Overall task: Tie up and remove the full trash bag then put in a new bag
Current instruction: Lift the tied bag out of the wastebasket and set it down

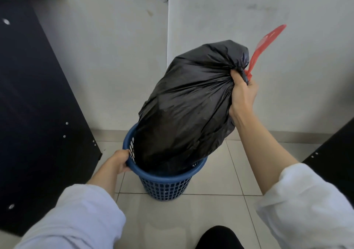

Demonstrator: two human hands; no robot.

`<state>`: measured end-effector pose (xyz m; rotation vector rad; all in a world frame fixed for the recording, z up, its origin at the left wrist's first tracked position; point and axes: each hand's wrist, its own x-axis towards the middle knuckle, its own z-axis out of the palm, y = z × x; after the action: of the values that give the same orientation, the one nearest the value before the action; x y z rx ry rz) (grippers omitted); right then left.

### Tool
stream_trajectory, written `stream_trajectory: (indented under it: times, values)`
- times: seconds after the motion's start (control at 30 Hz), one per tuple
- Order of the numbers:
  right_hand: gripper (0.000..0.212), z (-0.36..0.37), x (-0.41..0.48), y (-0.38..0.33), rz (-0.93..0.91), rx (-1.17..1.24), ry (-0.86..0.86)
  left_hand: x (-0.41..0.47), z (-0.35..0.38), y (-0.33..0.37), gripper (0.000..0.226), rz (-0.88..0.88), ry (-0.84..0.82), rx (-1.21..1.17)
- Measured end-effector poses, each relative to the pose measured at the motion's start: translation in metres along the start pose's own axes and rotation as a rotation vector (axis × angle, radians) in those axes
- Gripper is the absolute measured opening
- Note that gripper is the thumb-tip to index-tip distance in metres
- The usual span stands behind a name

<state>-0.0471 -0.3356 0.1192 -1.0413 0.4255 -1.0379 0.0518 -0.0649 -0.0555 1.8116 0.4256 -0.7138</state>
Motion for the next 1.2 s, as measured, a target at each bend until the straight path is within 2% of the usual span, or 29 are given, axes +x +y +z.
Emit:
stream_trajectory:
  times: [0.1,0.17,0.27,0.43,0.57,0.67,0.87,1.0,1.1,1.2]
  values:
    - [0.011,0.0,-0.004,-0.007,-0.014,0.005,0.03,-0.012,0.0,0.007,0.05,-0.042,0.013,0.137]
    - [0.011,0.0,-0.012,-0.01,-0.011,0.008,0.039,-0.028,-0.004,0.019,0.056,0.024,0.06,0.251]
    - [0.012,0.008,-0.021,-0.022,-0.043,0.029,0.069,-0.027,-0.015,0.032,0.06,0.23,0.082,0.442]
    - [0.01,0.024,-0.048,-0.058,-0.123,0.017,0.061,-0.101,-0.02,0.059,0.044,0.626,0.212,0.546]
    - [0.007,0.032,-0.073,-0.075,-0.213,-0.025,0.031,-0.138,-0.018,0.066,0.045,0.783,0.229,0.551]
    - [0.009,0.054,-0.073,-0.083,-0.233,-0.17,-0.035,-0.151,-0.017,0.086,0.047,0.77,0.162,0.524]
    - [0.012,0.109,-0.055,-0.113,-0.193,-0.489,-0.273,-0.186,-0.038,0.147,0.047,0.57,-0.036,0.427]
    - [0.014,0.141,-0.051,-0.17,-0.165,-0.618,-0.359,-0.243,-0.055,0.204,0.051,0.483,-0.099,0.365]
    - [0.006,0.168,-0.047,-0.221,-0.16,-0.682,-0.379,-0.295,-0.067,0.239,0.056,0.357,-0.159,0.297]
    - [0.021,0.201,-0.04,-0.272,-0.161,-0.9,-0.461,-0.34,-0.085,0.268,0.058,0.3,-0.181,0.254]
